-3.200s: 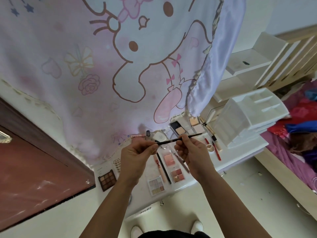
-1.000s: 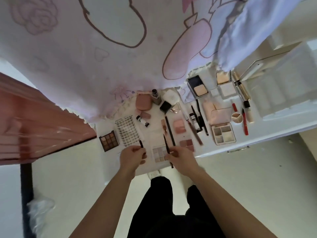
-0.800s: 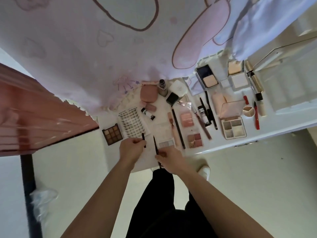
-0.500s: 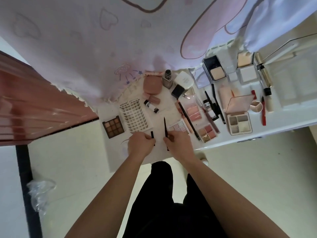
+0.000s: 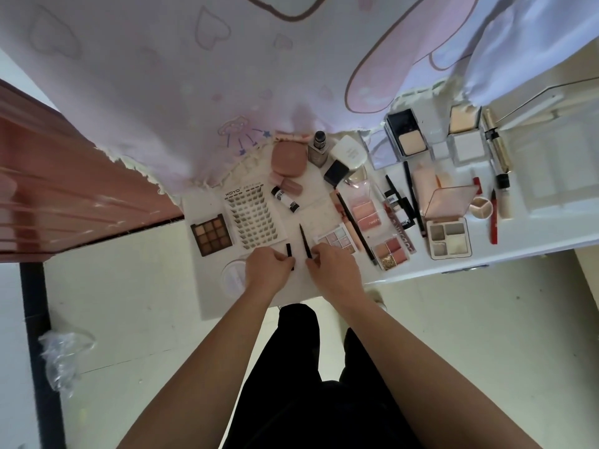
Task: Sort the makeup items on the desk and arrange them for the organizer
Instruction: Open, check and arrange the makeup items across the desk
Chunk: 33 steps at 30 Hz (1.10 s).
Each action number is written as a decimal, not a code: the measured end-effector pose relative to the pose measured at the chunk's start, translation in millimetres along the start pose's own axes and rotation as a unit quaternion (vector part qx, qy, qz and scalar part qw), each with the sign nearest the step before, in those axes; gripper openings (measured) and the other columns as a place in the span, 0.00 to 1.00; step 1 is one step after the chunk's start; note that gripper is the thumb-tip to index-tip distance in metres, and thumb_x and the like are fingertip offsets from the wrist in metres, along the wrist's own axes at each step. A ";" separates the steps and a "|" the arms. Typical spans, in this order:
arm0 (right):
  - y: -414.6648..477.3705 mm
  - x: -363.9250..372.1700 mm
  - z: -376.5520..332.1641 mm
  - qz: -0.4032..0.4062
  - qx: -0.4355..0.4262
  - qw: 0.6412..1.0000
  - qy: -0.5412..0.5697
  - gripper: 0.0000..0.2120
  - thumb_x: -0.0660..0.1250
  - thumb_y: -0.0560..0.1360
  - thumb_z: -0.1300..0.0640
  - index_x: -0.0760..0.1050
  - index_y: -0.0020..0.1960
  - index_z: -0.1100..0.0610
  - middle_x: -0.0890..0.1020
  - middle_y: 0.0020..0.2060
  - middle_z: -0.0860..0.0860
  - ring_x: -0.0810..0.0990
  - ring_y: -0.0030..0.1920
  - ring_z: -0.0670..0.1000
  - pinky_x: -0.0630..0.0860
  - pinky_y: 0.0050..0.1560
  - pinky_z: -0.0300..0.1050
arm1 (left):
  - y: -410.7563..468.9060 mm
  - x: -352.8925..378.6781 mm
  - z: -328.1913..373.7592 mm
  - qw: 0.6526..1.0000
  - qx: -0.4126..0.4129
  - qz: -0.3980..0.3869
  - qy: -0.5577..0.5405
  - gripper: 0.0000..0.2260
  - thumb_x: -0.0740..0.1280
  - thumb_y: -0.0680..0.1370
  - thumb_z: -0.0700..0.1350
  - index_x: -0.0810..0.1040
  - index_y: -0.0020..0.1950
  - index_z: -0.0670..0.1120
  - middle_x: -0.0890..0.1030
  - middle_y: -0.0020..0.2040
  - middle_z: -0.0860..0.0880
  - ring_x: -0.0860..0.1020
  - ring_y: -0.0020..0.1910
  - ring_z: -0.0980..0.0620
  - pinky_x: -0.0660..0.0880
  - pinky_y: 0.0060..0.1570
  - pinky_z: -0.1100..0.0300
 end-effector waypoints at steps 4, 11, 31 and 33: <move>0.5 -6.3 -3.2 0.003 -0.013 1.000 0.010 0.13 0.65 0.79 0.51 0.80 0.55 0.60 0.84 0.48 0.55 0.81 0.52 0.57 0.77 0.54 0.50 | -7.1 -19.3 0.5 0.999 0.015 0.039 -0.023 0.12 0.70 0.77 0.51 0.86 0.40 0.45 0.85 0.39 0.47 0.81 0.41 0.49 0.72 0.40 0.57; 0.0 -12.7 -37.9 -0.014 -0.051 0.999 -0.004 0.18 0.62 0.80 0.49 0.74 0.67 0.54 0.80 0.57 0.52 0.78 0.58 0.54 0.75 0.58 0.49 | -9.4 -87.4 -50.1 0.965 0.098 0.239 0.038 0.11 0.70 0.77 0.44 0.79 0.58 0.44 0.77 0.61 0.45 0.75 0.58 0.42 0.74 0.49 0.50; 37.8 12.8 -111.8 -0.005 0.085 0.996 -0.005 0.28 0.71 0.71 0.35 0.72 0.55 0.57 0.71 0.51 0.51 0.78 0.48 0.54 0.73 0.43 0.47 | 40.6 -98.5 -96.2 0.956 0.178 0.091 0.215 0.22 0.64 0.79 0.42 0.71 0.74 0.48 0.57 0.80 0.43 0.65 0.73 0.39 0.73 0.62 0.44; 37.6 2.6 -112.5 -0.003 0.046 0.998 0.044 0.21 0.66 0.76 0.37 0.75 0.46 0.57 0.78 0.42 0.50 0.80 0.43 0.53 0.78 0.42 0.50 | 40.2 -101.2 -94.2 0.956 0.185 0.085 0.212 0.22 0.65 0.79 0.42 0.72 0.73 0.47 0.58 0.79 0.41 0.65 0.72 0.39 0.72 0.63 0.45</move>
Point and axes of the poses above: each hand's wrist, its own y-axis towards the middle knuckle, its own x-axis out of the palm, z = x × y, the point moved 6 cm from there along y, towards the middle knuckle
